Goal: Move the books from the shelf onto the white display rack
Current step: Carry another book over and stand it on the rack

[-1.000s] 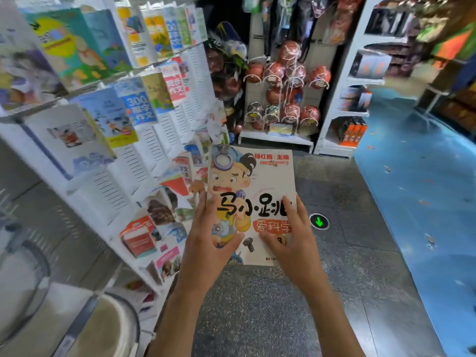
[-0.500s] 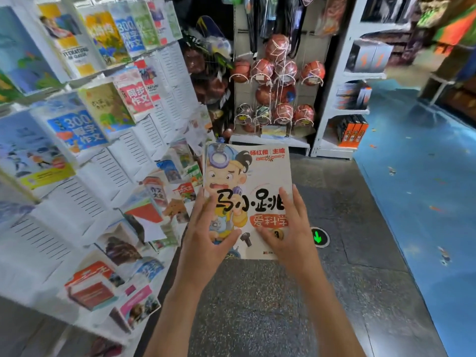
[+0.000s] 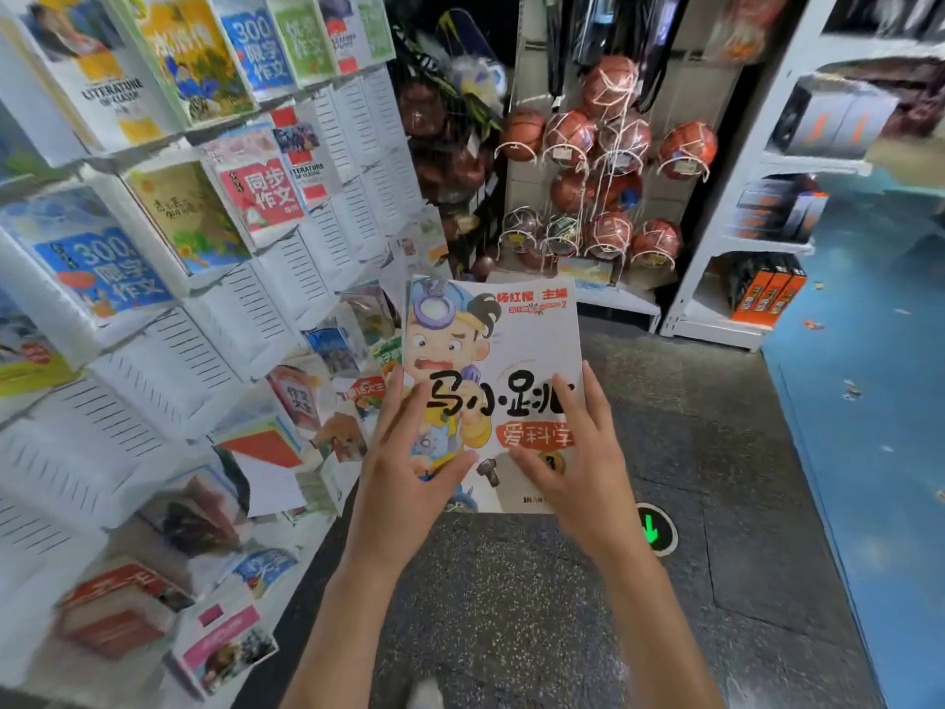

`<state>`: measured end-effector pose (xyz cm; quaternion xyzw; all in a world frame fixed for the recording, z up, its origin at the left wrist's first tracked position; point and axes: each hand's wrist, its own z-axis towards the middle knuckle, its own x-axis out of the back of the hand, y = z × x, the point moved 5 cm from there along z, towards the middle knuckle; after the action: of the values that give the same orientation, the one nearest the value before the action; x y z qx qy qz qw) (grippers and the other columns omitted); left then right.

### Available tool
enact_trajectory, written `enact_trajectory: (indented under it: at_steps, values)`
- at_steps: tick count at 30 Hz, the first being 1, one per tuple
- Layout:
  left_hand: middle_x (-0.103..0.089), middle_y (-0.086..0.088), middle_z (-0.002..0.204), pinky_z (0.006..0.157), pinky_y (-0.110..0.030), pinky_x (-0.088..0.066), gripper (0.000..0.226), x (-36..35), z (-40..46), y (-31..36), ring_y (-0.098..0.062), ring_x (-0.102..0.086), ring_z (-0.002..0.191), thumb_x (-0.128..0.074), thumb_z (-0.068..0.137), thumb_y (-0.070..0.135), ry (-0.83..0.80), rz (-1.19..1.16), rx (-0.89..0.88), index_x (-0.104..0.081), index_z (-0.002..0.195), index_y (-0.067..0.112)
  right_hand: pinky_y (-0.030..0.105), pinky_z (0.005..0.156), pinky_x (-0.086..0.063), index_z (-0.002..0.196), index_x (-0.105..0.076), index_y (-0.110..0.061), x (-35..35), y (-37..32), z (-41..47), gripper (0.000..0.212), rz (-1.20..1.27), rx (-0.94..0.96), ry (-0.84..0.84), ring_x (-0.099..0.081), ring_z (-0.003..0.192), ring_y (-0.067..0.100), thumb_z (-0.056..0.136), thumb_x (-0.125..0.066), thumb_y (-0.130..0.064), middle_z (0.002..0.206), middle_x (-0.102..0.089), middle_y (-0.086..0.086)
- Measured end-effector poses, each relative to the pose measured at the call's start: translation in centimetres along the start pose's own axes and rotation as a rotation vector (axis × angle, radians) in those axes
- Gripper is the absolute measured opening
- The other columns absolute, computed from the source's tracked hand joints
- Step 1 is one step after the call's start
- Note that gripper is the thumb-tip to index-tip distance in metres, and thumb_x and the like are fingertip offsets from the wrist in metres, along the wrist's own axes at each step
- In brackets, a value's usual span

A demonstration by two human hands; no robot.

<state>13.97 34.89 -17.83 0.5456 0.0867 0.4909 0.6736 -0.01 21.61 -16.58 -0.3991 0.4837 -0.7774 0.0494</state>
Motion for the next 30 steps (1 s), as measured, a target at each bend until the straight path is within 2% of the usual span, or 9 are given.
enact_trajectory:
  at_steps: [7, 9, 12, 14, 16, 19, 24, 27, 30]
  values:
    - [-0.013, 0.025, 0.16, 0.111, -0.008, -0.027, 0.076, -4.0, 10.3, -4.9, 0.005, -0.017, 0.148, -0.065, 0.084, 0.041, 0.003, -0.031, 0.006, -0.036, 0.152, 0.024, 0.015, 0.104, -0.028, 0.154, -0.024, -0.031, -1.0, 2.7, 11.0, 0.085, -0.036, 0.018, -0.007, 0.006, 0.115, -0.042, 0.08, -0.061, -0.051, 0.152, 0.004, -0.031]
    - [-0.014, 0.029, 0.157, 0.113, -0.01, -0.026, 0.074, -5.2, 14.6, -5.8, 0.005, -0.017, 0.147, -0.065, 0.085, 0.04, 0.009, -0.044, -0.02, -0.038, 0.151, 0.021, 0.016, 0.103, -0.028, 0.154, -0.024, -0.029, -1.0, 3.6, 15.3, 0.082, -0.052, 0.022, 0.016, 0.007, 0.115, -0.042, 0.084, -0.062, -0.046, 0.153, 0.002, -0.028]
    - [-0.016, 0.029, 0.156, 0.119, -0.032, -0.03, 0.074, -6.5, 21.5, -6.8, 0.001, -0.019, 0.148, -0.065, 0.085, 0.039, 0.011, -0.081, -0.045, -0.038, 0.151, 0.022, 0.019, 0.106, -0.029, 0.154, -0.024, -0.032, -0.7, 4.3, 21.9, 0.077, -0.04, 0.042, 0.06, 0.006, 0.122, -0.037, 0.087, -0.061, -0.041, 0.158, -0.001, -0.024]
    - [-0.017, 0.025, 0.159, 0.12, -0.039, -0.031, 0.074, -7.2, 26.1, -7.5, -0.003, -0.019, 0.15, -0.064, 0.085, 0.042, 0.004, -0.102, -0.045, -0.036, 0.151, 0.026, 0.018, 0.106, -0.028, 0.15, -0.022, -0.039, -0.6, 4.2, 26.5, 0.073, -0.051, 0.061, 0.084, 0.006, 0.127, -0.034, 0.089, -0.063, -0.038, 0.159, -0.003, -0.023]
    - [-0.02, 0.016, 0.162, 0.119, -0.035, -0.03, 0.075, -7.6, 30.3, -8.4, -0.003, -0.019, 0.15, -0.064, 0.084, 0.042, 0.006, -0.104, -0.051, -0.036, 0.151, 0.025, 0.019, 0.107, -0.028, 0.151, -0.024, -0.037, -0.7, 4.2, 30.7, 0.076, -0.052, 0.073, 0.111, 0.003, 0.133, -0.029, 0.085, -0.061, -0.045, 0.157, -0.003, -0.026]
    - [-0.021, 0.014, 0.162, 0.115, -0.017, -0.026, 0.076, -8.6, 35.4, -9.8, 0.003, -0.018, 0.148, -0.065, 0.083, 0.041, 0.012, -0.086, -0.045, -0.037, 0.151, 0.024, 0.021, 0.108, -0.033, 0.152, -0.027, -0.035, -0.9, 4.8, 35.9, 0.081, -0.024, 0.08, 0.129, -0.007, 0.141, -0.017, 0.08, -0.059, -0.053, 0.155, -0.003, -0.028]
    - [-0.021, 0.014, 0.162, 0.113, -0.025, -0.034, 0.072, -11.0, 41.2, -12.0, 0.001, -0.021, 0.148, -0.064, 0.082, 0.042, -0.02, -0.082, -0.037, -0.032, 0.146, 0.038, -0.011, 0.09, -0.017, 0.153, -0.027, -0.029, -1.3, 6.7, 42.2, 0.085, -0.049, 0.07, 0.115, 0.005, 0.125, -0.036, 0.079, -0.062, -0.051, 0.157, -0.004, -0.022]
    - [-0.025, 0.011, 0.162, 0.113, -0.02, -0.033, 0.071, -12.5, 45.3, -13.5, 0.003, -0.026, 0.145, -0.067, 0.082, 0.038, -0.003, -0.075, -0.017, -0.034, 0.145, 0.037, 0.001, 0.1, -0.019, 0.154, -0.026, -0.029, -2.0, 8.6, 47.0, 0.084, -0.031, 0.061, 0.08, 0.006, 0.123, -0.037, 0.081, -0.064, -0.049, 0.157, -0.002, -0.024]
    - [-0.025, 0.022, 0.157, 0.11, -0.01, -0.031, 0.072, -13.7, 49.3, -15.5, 0.008, -0.027, 0.143, -0.07, 0.083, 0.031, 0.049, -0.045, 0.006, -0.037, 0.147, 0.031, 0.008, 0.101, -0.023, 0.152, -0.024, -0.036, -2.8, 10.0, 52.3, 0.081, -0.011, 0.093, 0.035, 0.006, 0.12, -0.039, 0.082, -0.064, -0.049, 0.155, 0.001, -0.027]
